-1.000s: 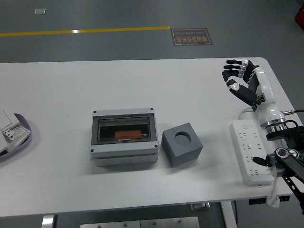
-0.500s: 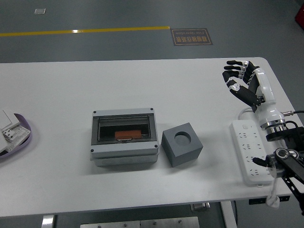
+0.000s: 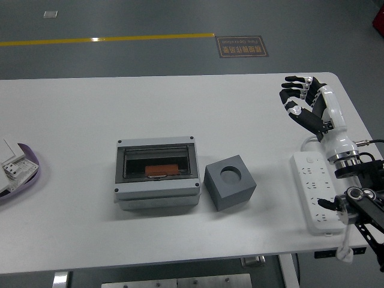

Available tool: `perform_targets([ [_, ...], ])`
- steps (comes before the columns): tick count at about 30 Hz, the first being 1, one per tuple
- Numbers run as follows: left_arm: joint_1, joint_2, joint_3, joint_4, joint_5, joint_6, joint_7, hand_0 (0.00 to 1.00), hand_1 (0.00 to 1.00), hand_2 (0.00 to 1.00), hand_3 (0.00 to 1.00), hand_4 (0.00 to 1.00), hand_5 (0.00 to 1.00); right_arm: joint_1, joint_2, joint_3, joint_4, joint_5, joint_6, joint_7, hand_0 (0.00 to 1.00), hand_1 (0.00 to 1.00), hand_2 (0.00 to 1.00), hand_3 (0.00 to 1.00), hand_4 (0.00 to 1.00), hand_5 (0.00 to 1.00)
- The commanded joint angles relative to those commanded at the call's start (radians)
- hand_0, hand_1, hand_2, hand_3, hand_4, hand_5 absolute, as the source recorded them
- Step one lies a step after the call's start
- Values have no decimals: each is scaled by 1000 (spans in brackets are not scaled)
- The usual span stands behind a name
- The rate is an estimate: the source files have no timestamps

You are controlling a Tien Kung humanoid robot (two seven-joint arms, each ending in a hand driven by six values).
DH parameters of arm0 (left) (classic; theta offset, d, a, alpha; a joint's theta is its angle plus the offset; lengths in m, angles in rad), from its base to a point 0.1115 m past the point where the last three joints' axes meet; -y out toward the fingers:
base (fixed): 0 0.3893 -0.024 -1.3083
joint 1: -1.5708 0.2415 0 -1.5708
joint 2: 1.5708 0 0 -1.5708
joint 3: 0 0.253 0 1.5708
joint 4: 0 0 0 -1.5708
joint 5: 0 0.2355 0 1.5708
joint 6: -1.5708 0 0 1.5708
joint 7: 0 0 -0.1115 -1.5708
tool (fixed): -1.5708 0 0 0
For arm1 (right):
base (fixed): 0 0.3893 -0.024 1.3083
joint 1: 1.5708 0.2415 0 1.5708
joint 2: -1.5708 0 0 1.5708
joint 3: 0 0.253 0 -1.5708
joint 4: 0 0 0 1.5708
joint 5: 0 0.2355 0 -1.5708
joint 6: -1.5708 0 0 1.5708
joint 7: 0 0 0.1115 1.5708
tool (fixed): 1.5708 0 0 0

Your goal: Pick up the cylinder from the cube,place it in the box,flap close box

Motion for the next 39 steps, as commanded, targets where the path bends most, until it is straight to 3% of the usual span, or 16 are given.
perform_targets([
  [11,-3,5,8,1,-2,0,0,524,584,596,653,774,165,6,0,-9,-3,7,-1,4,667,598,620,639,690,231],
  [17,8,5,20,8,-23,1,2,522,585,596,654,776,163,9,15,-36,-13,95,10,23,667,598,620,639,687,229],
  [39,13,-15,29,16,-49,4,6,520,583,597,654,786,167,25,28,-66,-20,168,18,40,637,596,619,638,680,209],
])
